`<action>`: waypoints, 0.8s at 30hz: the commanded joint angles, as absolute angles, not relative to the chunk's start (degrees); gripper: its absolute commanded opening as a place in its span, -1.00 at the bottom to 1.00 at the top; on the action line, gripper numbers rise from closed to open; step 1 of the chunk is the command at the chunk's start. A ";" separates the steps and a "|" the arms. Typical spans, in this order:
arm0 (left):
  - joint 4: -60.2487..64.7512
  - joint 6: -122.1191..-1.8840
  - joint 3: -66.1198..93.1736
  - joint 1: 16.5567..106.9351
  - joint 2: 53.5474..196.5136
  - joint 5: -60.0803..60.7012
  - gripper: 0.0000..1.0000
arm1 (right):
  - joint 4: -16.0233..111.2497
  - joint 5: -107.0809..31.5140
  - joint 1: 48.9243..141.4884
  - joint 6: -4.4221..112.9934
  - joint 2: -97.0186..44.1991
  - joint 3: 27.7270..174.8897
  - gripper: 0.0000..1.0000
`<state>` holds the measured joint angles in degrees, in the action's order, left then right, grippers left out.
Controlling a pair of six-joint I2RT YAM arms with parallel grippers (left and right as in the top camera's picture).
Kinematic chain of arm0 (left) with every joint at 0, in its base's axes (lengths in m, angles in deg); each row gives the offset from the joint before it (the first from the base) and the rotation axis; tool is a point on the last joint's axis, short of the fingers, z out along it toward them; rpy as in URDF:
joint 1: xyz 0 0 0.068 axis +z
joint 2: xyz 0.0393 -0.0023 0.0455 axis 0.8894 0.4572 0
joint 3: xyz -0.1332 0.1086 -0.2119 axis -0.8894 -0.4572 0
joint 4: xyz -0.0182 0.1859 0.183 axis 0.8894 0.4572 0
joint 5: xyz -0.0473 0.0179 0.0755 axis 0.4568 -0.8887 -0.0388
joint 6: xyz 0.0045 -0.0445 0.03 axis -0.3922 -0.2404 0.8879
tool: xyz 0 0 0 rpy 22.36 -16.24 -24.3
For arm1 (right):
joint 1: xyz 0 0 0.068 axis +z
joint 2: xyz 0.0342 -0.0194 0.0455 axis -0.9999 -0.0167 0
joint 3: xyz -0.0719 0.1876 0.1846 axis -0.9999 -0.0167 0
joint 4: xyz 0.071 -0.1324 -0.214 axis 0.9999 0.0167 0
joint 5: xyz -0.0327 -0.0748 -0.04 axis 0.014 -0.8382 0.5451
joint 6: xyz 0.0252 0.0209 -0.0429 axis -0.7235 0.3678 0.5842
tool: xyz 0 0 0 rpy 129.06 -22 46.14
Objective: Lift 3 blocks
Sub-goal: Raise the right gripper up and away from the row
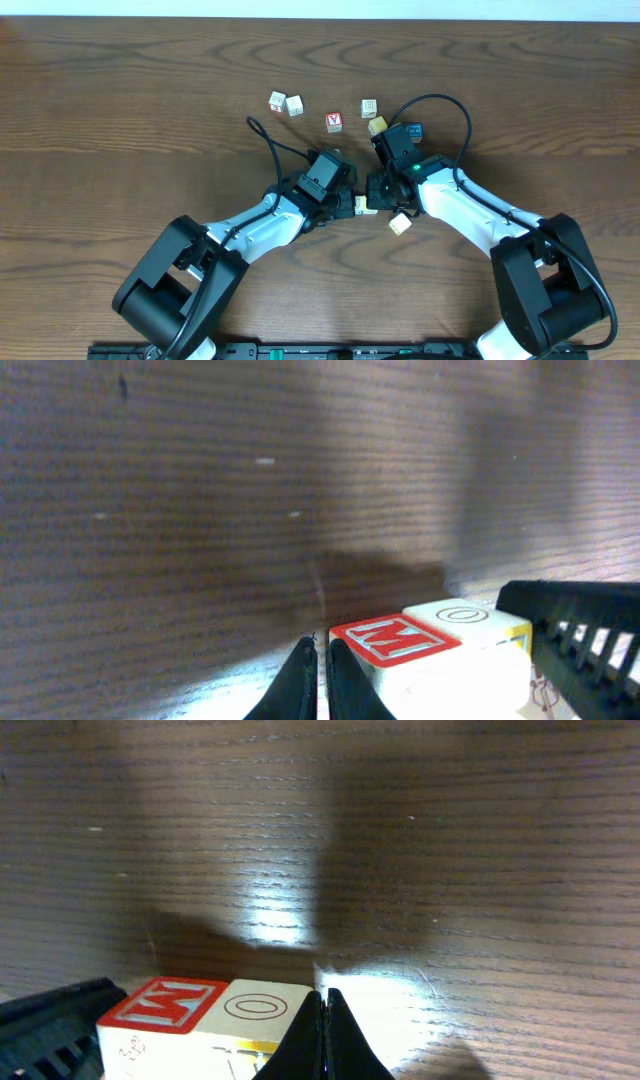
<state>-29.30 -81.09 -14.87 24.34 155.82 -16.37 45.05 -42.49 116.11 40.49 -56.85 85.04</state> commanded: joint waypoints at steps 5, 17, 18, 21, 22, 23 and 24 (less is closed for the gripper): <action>-29.93 -81.40 -14.47 24.08 156.27 -16.21 -0.85 | 45.46 -41.68 116.90 39.71 -57.02 84.69 -0.98; -29.87 -81.38 -14.47 24.08 156.27 -16.54 -0.86 | 46.77 -41.62 114.93 41.74 -57.00 86.61 -0.98; -29.74 -81.38 -14.47 24.08 156.27 -16.78 -0.85 | 47.65 -41.64 114.45 42.07 -57.00 87.24 -0.98; -29.41 -81.38 -14.49 24.08 156.27 -17.74 -0.86 | 50.68 -41.66 112.77 43.69 -57.00 89.58 -0.98; -29.41 -81.38 -14.49 24.08 156.27 -17.74 -0.85 | 52.15 -41.60 112.09 43.90 -57.00 90.65 -0.98; -29.43 -81.38 -14.49 24.08 156.27 -17.74 -0.86 | 53.57 -41.42 111.50 44.14 -57.00 91.59 -0.98; -29.41 -81.38 -14.49 24.08 156.27 -17.74 -0.85 | 55.10 -41.25 110.93 44.52 -57.00 92.53 -0.98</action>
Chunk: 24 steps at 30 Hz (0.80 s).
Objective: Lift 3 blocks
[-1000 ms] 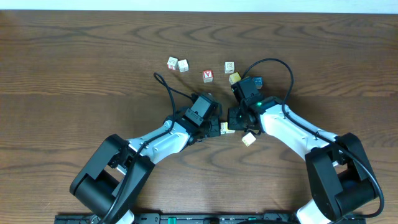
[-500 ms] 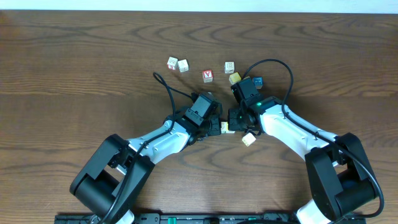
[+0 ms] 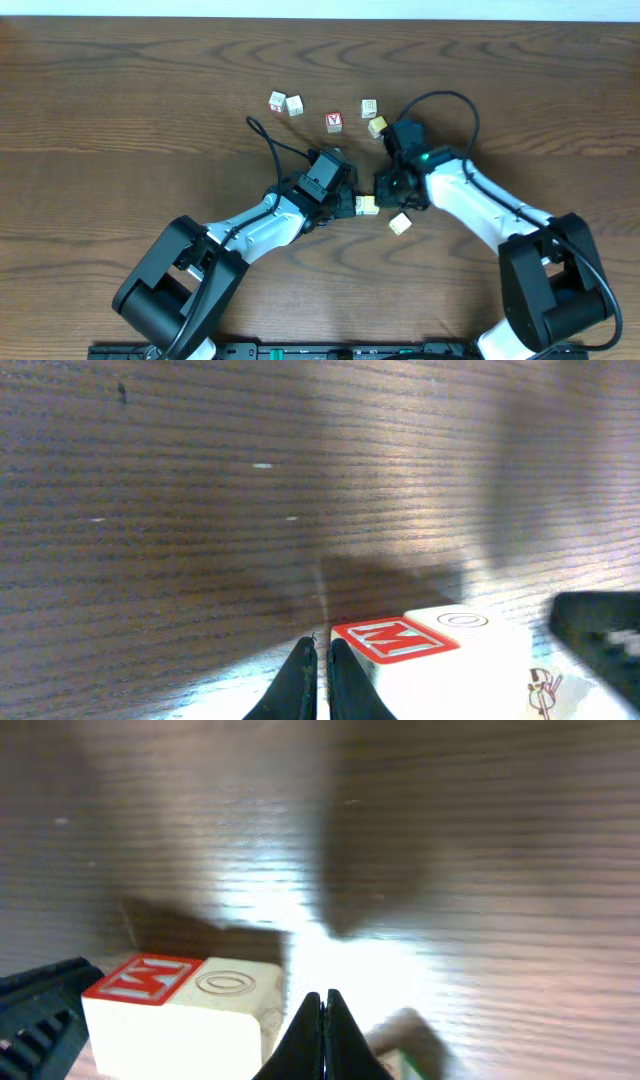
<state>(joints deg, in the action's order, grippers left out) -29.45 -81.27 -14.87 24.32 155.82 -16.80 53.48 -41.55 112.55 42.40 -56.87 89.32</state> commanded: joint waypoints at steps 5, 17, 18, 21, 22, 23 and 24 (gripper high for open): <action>-29.23 -81.36 -14.49 24.08 156.27 -17.74 -0.86 | 65.44 -39.24 108.44 48.95 -57.00 96.88 -0.98; -29.08 -81.36 -14.49 24.08 156.27 -17.74 -0.86 | 85.41 -34.82 109.18 54.83 -57.00 96.93 -0.98; -28.99 -81.36 -14.49 24.08 156.27 -17.74 -0.85 | 85.52 -34.87 109.64 55.07 -57.00 96.42 -0.98; -28.42 -81.36 -14.49 24.08 156.27 -17.74 -0.86 | 84.13 -35.02 110.52 54.92 -57.02 93.71 -0.98; -28.36 -81.36 -14.49 24.08 156.27 -17.74 -0.86 | 83.21 -35.02 110.52 54.31 -57.02 92.73 -0.98; -28.36 -81.38 -14.49 24.08 156.27 -17.74 -0.85 | 82.16 -35.02 110.50 53.70 -57.02 91.72 -0.98; -28.38 -81.38 -14.49 24.08 156.27 -17.74 -0.86 | 81.00 -35.04 110.45 52.97 -57.02 90.74 -0.98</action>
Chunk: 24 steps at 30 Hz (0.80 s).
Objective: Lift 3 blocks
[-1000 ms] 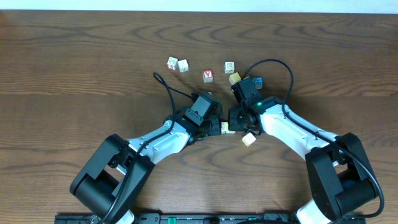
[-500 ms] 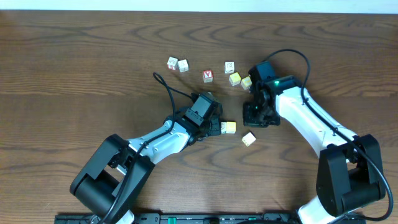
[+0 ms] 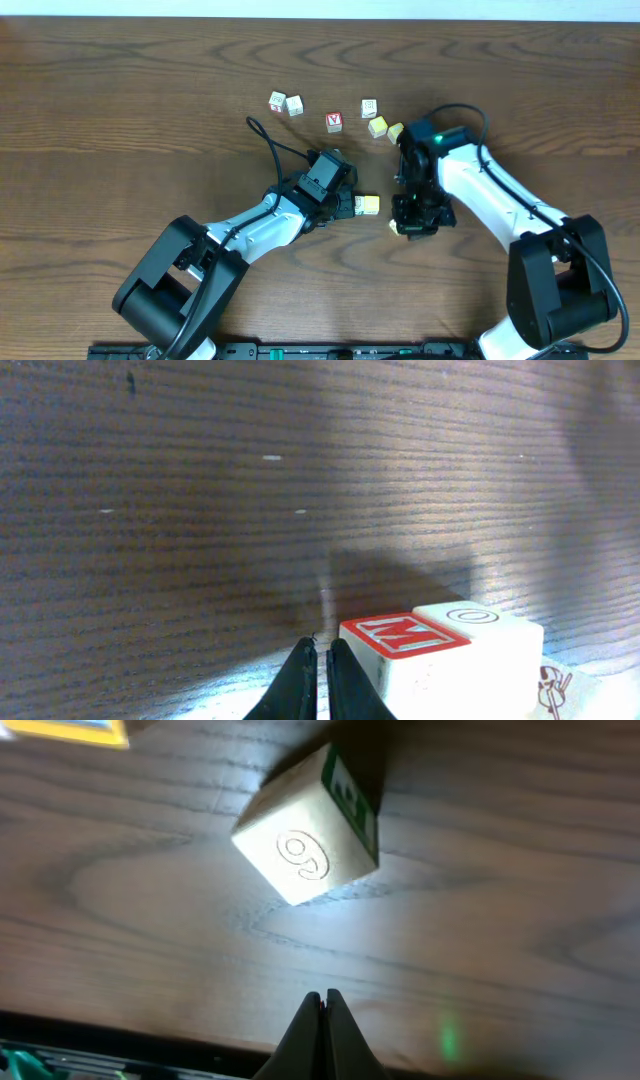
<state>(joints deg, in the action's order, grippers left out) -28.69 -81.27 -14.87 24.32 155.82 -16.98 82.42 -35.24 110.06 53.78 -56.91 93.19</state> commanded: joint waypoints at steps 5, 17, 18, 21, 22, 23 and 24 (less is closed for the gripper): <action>-28.34 -81.36 -14.49 24.08 156.27 -17.74 -0.85 | 76.02 -37.25 109.91 48.28 -57.02 86.96 -0.98; -28.38 -81.38 -14.49 24.08 156.27 -17.74 -0.85 | 64.10 -37.40 108.97 43.75 -57.02 84.12 -0.98; -28.38 -81.38 -14.49 24.08 156.27 -17.74 -0.85 | 63.23 -37.42 108.94 43.75 -57.02 84.03 -0.98; -28.36 -81.36 -14.49 24.08 156.27 -17.74 -0.86 | 61.00 -37.44 108.97 43.77 -57.02 83.99 -0.98; -28.36 -81.36 -14.49 24.08 156.27 -17.74 -0.85 | 60.21 -37.44 108.94 43.77 -57.02 83.99 -0.98; -28.38 -81.36 -14.49 24.08 156.27 -17.74 -0.85 | 59.41 -37.44 108.94 43.77 -57.02 83.99 -0.98; -28.36 -81.36 -14.49 24.08 156.27 -17.74 -0.86 | 58.73 -37.42 108.97 43.75 -57.02 83.99 -0.98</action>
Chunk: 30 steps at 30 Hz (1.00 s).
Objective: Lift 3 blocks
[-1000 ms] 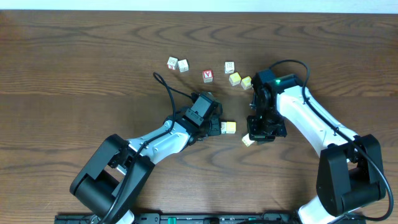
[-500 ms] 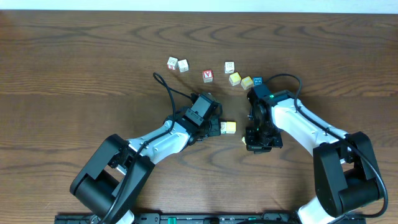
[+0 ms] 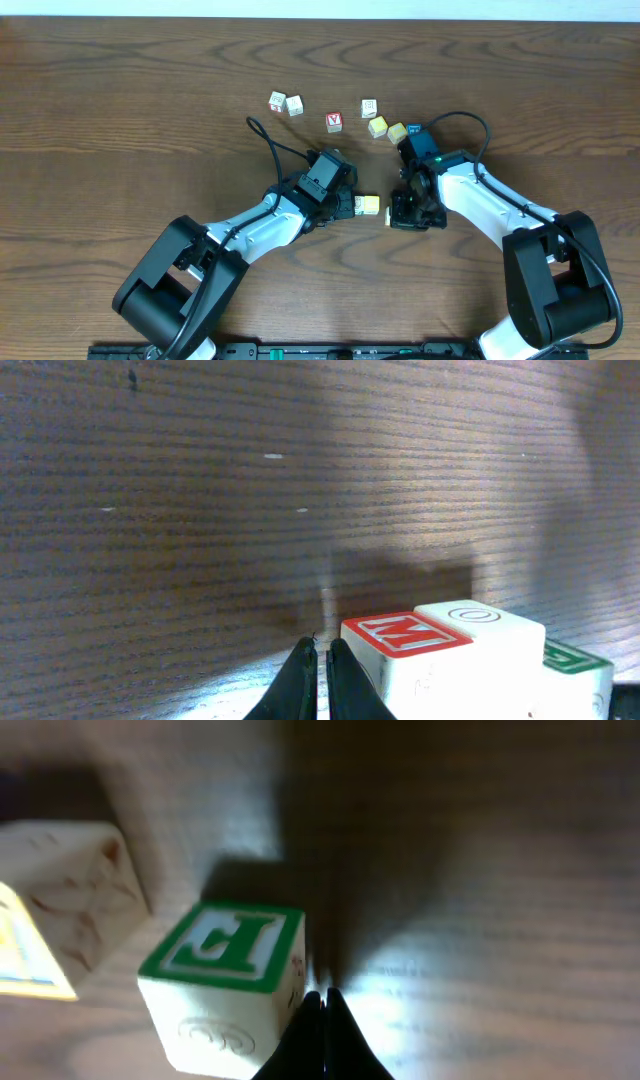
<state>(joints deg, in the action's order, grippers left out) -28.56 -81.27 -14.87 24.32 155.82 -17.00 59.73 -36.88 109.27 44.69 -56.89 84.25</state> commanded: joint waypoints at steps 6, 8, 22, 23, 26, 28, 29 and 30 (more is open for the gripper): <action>-28.36 -81.36 -14.49 24.08 156.27 -17.74 -0.86 | 56.63 -37.44 108.94 42.48 -57.02 83.99 -0.98; -28.36 -81.36 -14.49 24.08 156.27 -17.74 -0.86 | 56.59 -37.42 108.97 42.44 -57.02 83.99 -0.98; -28.36 -81.36 -14.49 24.08 156.27 -17.74 -0.86 | 68.06 -33.71 108.92 45.61 -57.00 87.35 -0.98; -28.36 -81.36 -14.49 24.08 156.27 -17.74 -0.86 | 68.17 -33.49 109.03 45.83 -57.00 87.31 -0.98; -28.38 -81.38 -14.49 24.08 156.27 -17.74 -0.86 | 67.93 -33.55 109.73 45.98 -57.02 87.31 -0.98; -28.36 -81.36 -14.49 24.08 156.27 -17.74 -0.86 | 66.95 -33.55 110.34 45.96 -57.02 87.07 -0.98; -28.34 -81.38 -14.49 24.08 156.27 -17.74 -0.86 | 66.25 -33.58 110.76 45.91 -57.02 86.81 -0.98; -28.32 -81.38 -14.49 24.08 156.27 -17.74 -0.85 | 65.52 -33.58 111.13 45.76 -57.02 86.54 -0.98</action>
<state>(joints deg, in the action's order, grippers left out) -28.56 -81.27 -14.87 24.32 155.82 -17.00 66.44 -34.43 109.66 44.93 -56.89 86.30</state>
